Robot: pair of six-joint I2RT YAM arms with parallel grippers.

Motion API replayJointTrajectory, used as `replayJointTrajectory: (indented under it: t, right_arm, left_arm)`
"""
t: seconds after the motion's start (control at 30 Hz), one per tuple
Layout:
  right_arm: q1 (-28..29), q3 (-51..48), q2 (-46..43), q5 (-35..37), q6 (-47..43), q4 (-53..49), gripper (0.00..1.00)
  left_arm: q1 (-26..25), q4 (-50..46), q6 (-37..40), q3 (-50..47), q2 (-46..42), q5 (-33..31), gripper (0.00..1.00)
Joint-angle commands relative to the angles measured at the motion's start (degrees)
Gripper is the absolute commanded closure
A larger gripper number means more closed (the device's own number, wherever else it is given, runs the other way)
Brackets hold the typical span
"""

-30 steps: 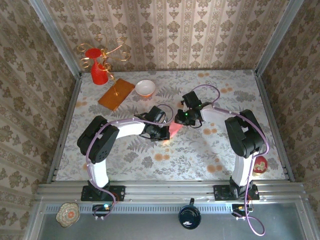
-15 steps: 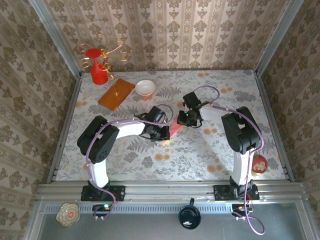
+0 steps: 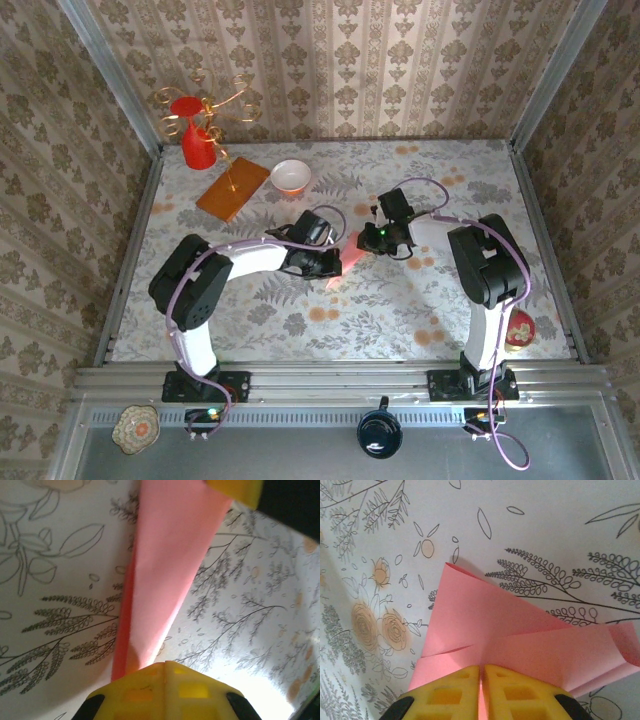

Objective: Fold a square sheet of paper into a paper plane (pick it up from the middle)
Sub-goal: Fold the wing for the fifth time at the center of the table.

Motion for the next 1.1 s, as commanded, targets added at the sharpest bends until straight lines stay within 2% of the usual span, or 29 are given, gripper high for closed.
replayJointTrajectory:
  t: [0.0, 0.4, 0.73, 1.07]
  right_arm:
    - [0.65, -2.83, 1.29, -3.25, -1.22, -0.24, 0.85]
    - [0.66, -0.58, -1.81, -4.03, -3.68, -2.7, 0.84]
    - [1.09, 3.75, -5.45, 5.64, -5.56, -8.8, 0.8]
    - [0.92, 4.91, -2.21, 8.09, -4.24, -10.69, 0.8]
  left_arm:
    - [0.74, 0.78, -0.95, 1.84, 0.14, 0.45, 0.96]
    - [0.73, -5.31, -0.91, 4.45, 6.07, -3.28, 0.96]
    - [0.77, -5.66, -1.45, 2.35, 6.38, -3.29, 0.96]
    - [0.73, -5.4, -1.74, 1.14, 5.99, -3.27, 0.97]
